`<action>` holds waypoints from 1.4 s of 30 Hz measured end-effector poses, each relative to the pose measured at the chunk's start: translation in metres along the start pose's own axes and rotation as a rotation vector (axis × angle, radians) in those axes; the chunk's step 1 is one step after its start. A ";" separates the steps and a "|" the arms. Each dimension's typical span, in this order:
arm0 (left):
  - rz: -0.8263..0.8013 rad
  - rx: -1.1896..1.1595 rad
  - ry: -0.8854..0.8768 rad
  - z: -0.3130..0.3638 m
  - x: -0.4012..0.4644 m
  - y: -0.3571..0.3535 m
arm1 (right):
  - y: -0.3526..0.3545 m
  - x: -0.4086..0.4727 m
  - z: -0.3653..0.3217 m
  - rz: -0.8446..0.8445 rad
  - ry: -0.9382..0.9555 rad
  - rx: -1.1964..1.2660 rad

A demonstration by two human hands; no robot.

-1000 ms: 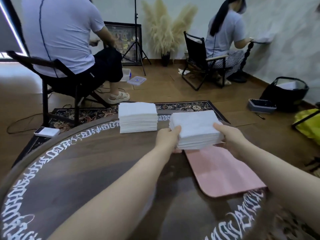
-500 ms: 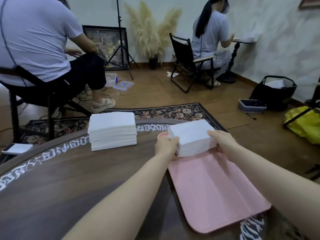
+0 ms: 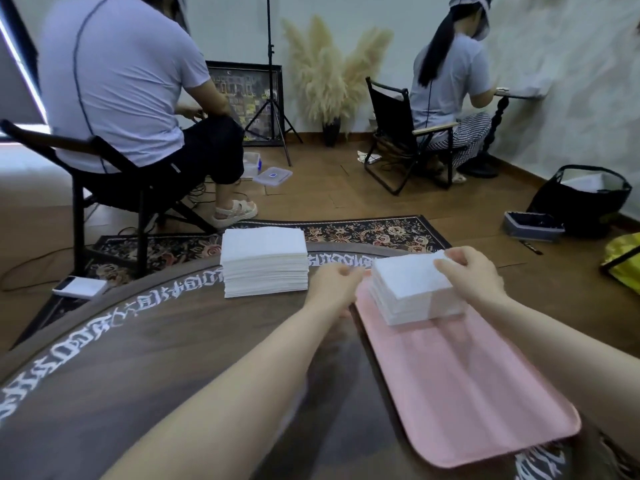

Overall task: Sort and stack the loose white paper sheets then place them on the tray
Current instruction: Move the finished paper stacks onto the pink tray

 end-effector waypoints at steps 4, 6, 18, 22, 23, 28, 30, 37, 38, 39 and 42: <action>0.203 0.404 -0.022 0.006 -0.029 0.089 | -0.023 -0.005 -0.056 0.096 0.084 -0.266; 0.294 0.566 0.011 0.005 -0.041 0.130 | -0.033 -0.005 -0.079 0.122 0.086 -0.382; 0.292 0.591 0.231 -0.035 -0.009 0.216 | -0.147 0.017 -0.159 -0.519 0.024 0.186; 0.148 0.182 0.322 -0.070 0.015 0.205 | -0.182 0.020 -0.149 -0.673 -0.199 0.261; 0.124 0.079 0.331 -0.074 0.018 0.200 | -0.186 0.022 -0.146 -0.690 -0.240 0.280; -0.007 -0.183 0.476 -0.087 0.013 0.189 | -0.188 0.019 -0.140 -0.789 -0.385 0.289; -0.066 -0.229 0.545 -0.088 -0.001 0.185 | -0.184 0.009 -0.135 -0.853 -0.437 0.311; -0.181 -0.400 0.619 -0.098 -0.092 0.139 | -0.160 -0.065 -0.106 -0.881 -0.400 0.495; -0.193 -0.418 0.616 -0.099 -0.108 0.131 | -0.157 -0.079 -0.102 -0.893 -0.390 0.546; -0.194 -0.427 0.612 -0.100 -0.125 0.123 | -0.155 -0.095 -0.097 -0.920 -0.393 0.594; -0.107 -0.396 0.567 -0.103 -0.161 0.110 | -0.154 -0.138 -0.081 -0.977 -0.413 0.748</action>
Point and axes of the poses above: each hand's wrist, its own x-axis towards the middle knuckle, its own y-axis out of the back of the hand, z = x × y, the point moved 5 cm from there along x, towards the middle knuckle, and after that the axes turned 15 degrees about -z, right-handed, at the moved point
